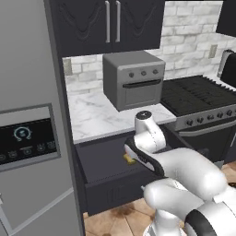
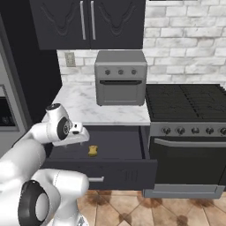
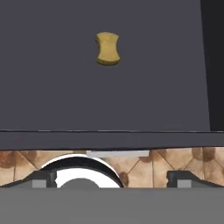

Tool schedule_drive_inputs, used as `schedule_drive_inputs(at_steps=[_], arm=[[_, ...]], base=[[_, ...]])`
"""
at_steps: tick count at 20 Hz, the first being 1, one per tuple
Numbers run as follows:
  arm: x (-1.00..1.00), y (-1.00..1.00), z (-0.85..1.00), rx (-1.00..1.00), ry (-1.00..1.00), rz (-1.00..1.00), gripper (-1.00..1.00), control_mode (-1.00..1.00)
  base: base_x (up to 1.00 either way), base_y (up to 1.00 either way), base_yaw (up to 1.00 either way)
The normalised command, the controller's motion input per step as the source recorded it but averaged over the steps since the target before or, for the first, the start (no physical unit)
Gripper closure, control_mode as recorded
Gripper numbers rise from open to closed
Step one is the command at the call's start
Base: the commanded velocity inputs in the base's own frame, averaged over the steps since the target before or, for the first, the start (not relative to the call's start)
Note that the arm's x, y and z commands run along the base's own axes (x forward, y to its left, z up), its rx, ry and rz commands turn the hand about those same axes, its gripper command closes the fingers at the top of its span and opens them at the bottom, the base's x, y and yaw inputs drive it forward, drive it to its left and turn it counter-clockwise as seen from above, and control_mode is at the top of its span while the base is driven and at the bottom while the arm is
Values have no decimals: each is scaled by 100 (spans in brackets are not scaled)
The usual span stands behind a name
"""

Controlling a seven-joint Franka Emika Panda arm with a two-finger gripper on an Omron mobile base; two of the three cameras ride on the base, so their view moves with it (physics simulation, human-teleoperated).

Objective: Restock the sink supplies by placing the sponge and soap dispenser on the counter and next to the sink. Make sure the soap dispenser is upright.

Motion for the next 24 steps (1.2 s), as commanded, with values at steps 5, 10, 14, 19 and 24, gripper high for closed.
schedule_drive_inputs(at_steps=[5,10,14,19,24], arm=[[14,0,-36,5,5,0,-100,-100],[11,0,-46,5,1,0,-100,-100],[23,-6,-30,7,0,0,-100,-100],[41,0,-21,4,2,0,-100,-100],[39,0,-23,3,4,0,-100,-100]], base=[[0,0,0],[0,0,0],[0,0,0],[0,0,0],[0,0,0]])
